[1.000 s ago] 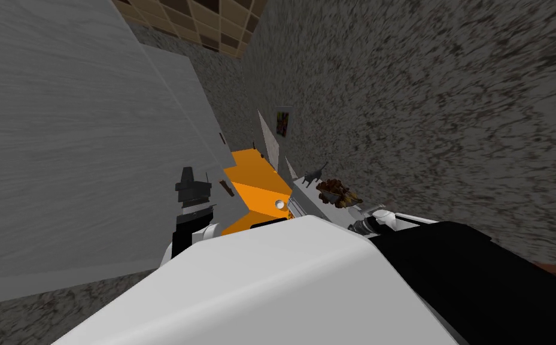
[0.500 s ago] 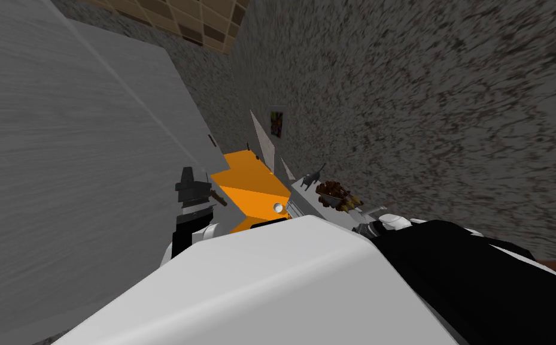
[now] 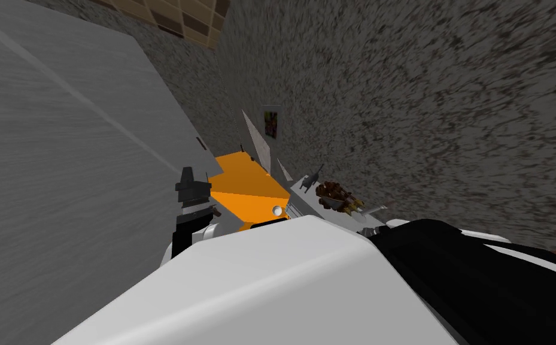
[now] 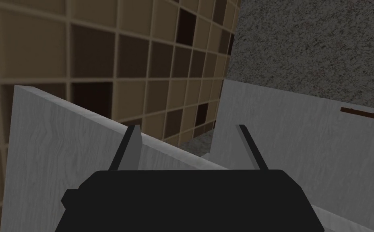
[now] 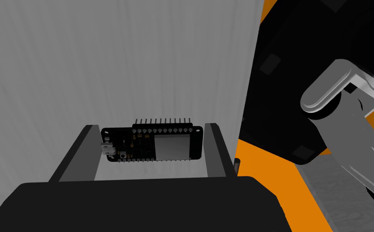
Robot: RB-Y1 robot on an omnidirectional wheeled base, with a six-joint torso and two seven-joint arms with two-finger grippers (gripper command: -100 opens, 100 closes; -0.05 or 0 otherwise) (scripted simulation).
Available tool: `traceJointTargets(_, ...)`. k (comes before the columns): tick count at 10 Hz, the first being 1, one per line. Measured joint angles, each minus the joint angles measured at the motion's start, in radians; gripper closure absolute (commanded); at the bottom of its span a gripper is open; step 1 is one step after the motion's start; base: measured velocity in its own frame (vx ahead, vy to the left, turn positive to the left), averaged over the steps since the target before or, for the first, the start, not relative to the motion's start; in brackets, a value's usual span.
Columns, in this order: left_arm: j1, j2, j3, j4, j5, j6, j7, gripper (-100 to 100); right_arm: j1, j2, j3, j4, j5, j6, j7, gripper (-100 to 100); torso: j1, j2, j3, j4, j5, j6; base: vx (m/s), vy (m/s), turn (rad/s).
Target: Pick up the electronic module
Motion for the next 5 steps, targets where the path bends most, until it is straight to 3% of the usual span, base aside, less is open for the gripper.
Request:
traceJointTargets(3, 0.0, 0.0, 0.0, 0.0, 0.0, 0.0, 0.0, 0, 0.056, -0.033, 0.005, -0.056, -0.061, 0.023, 0.07, 100, 0.0, 0.002, 0.001, 0.0, 0.0, 0.001, 0.106, 0.024, -0.119)
traceJointTargets(4, 0.0, 0.0, 0.0, 0.0, 0.0, 0.0, 0.0, 0, 0.066, -0.037, 0.008, -0.063, -0.072, 0.028, 0.088, 100, -0.001, 0.002, 0.001, 0.0, 0.0, 0.0, 0.036, 0.006, -0.016)
traceJointTargets(5, 0.0, 0.0, 0.0, 0.0, 0.0, 0.0, 0.0, 0, 0.067, -0.037, 0.009, -0.063, -0.073, 0.028, 0.091, 0, -0.002, 0.005, 0.003, 0.001, -0.001, -0.001, 0.007, 0.002, 0.004)
